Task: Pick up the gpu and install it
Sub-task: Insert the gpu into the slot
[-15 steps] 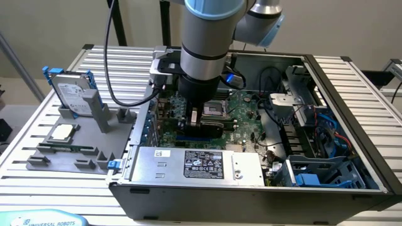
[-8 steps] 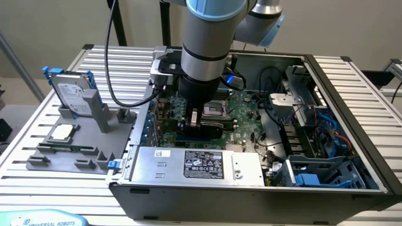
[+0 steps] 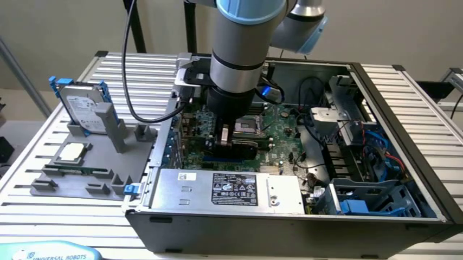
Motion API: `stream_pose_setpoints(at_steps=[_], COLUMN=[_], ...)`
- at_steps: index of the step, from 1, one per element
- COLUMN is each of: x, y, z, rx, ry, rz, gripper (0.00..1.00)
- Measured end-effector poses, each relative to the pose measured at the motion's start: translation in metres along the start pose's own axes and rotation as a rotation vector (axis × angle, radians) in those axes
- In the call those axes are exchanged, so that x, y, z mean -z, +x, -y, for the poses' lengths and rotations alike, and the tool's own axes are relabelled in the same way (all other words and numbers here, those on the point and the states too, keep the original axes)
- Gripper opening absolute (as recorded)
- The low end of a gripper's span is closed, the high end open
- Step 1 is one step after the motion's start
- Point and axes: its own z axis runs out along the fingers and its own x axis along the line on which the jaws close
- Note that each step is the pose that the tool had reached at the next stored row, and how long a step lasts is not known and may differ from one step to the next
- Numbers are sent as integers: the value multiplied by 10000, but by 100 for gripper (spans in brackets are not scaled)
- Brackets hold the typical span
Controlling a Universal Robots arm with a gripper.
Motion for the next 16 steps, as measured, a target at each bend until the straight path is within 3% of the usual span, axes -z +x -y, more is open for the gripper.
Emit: stream_pose_setpoints(at_steps=[6,13,16], x=[-19,-32,-34], y=[-4,-3,-3], z=[1,3,3], rx=[-14,-48,-53], ry=[-73,-254,-283], rz=[-59,-90,-92], gripper=[27,27,27])
